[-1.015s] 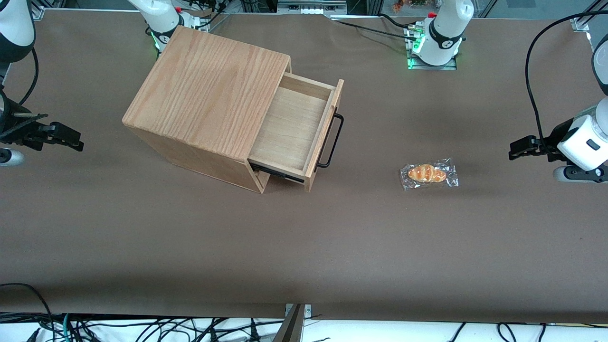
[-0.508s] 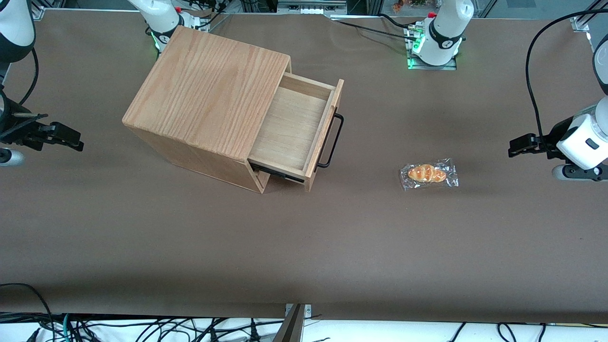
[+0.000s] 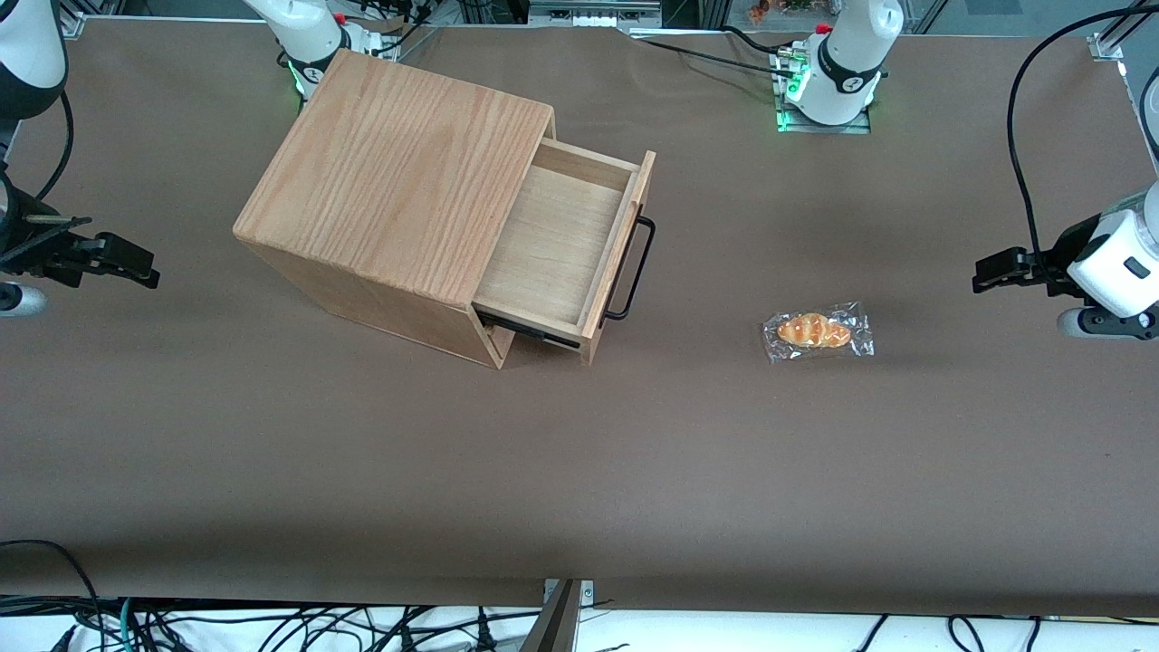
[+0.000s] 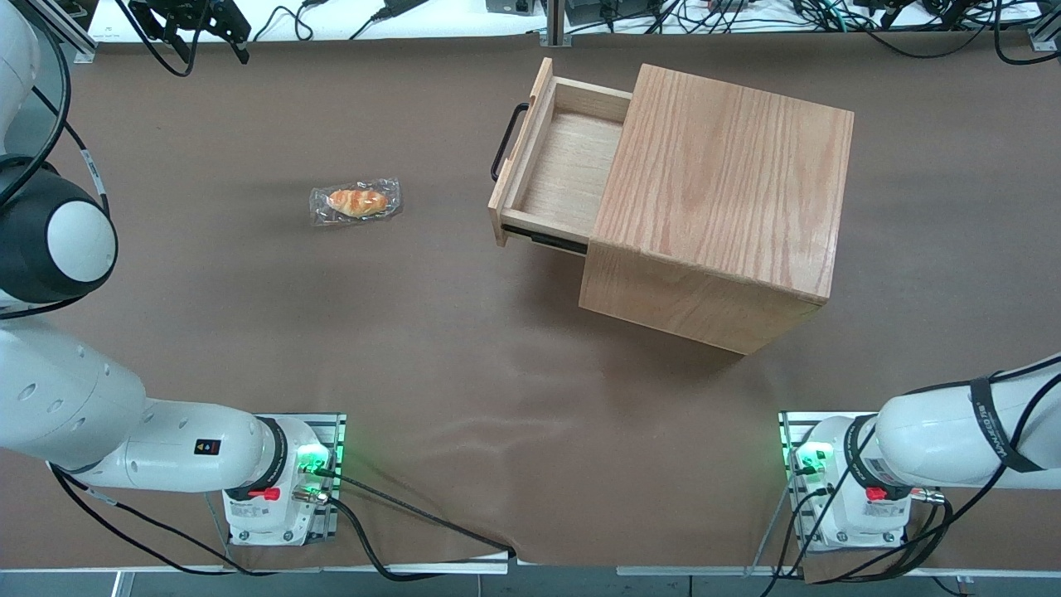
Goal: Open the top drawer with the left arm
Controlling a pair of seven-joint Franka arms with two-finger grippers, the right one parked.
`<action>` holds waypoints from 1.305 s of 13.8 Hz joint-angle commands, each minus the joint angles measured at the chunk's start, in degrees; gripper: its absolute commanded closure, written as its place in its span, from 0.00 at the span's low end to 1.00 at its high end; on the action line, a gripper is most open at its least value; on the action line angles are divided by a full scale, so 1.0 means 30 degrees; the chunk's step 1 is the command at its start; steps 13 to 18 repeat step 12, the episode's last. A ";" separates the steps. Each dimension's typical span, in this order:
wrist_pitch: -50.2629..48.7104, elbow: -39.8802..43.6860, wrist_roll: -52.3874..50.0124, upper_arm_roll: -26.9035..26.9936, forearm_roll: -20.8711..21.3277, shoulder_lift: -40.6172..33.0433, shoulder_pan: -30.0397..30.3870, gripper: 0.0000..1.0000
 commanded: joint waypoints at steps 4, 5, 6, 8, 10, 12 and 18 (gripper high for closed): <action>-0.0727 0.0227 0.0465 0.0072 -0.0366 -0.0027 0.0096 0.00; -0.0756 0.0227 0.0465 0.0072 -0.0367 0.0031 0.0125 0.00; -0.0872 0.0256 0.0465 0.0072 -0.0338 0.0032 0.0125 0.00; -0.1019 0.0227 0.0465 0.0072 -0.0221 0.0090 0.0125 0.00; -0.1136 0.0227 0.0465 0.0072 -0.0220 0.0090 0.0125 0.00; -0.1137 0.0256 0.0523 0.0072 -0.0337 0.0090 0.0125 0.00; -0.1137 0.0256 0.0523 0.0072 -0.0337 0.0090 0.0125 0.00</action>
